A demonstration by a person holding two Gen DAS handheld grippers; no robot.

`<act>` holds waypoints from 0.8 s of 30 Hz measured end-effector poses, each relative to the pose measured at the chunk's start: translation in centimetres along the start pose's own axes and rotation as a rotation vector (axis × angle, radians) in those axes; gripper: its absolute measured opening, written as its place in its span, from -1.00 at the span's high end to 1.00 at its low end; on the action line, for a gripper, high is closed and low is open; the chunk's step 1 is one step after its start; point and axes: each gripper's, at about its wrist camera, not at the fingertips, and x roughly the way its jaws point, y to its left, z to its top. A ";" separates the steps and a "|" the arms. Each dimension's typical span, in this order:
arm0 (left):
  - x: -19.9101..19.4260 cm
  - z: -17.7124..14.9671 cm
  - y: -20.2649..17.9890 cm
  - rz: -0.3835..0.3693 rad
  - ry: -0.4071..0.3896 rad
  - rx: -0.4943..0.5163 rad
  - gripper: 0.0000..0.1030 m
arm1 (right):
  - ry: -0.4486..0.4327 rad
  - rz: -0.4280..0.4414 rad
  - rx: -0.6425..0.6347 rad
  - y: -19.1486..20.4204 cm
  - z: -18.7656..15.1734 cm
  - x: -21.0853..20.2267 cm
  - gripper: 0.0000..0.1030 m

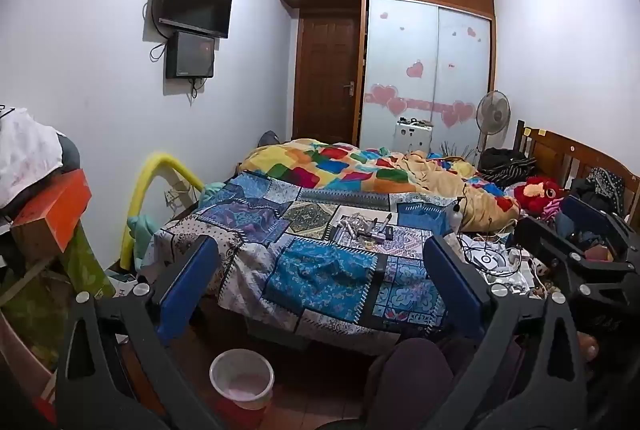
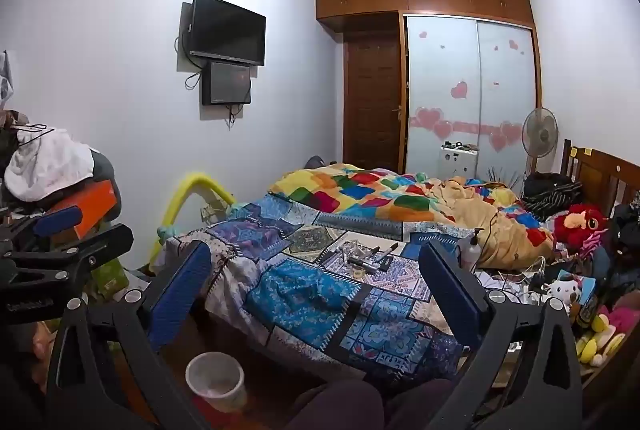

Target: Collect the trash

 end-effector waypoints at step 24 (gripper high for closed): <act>0.1 -0.4 0.5 -0.005 0.002 -0.010 -1.00 | 0.048 -0.058 0.043 -0.5 -0.2 0.1 -1.00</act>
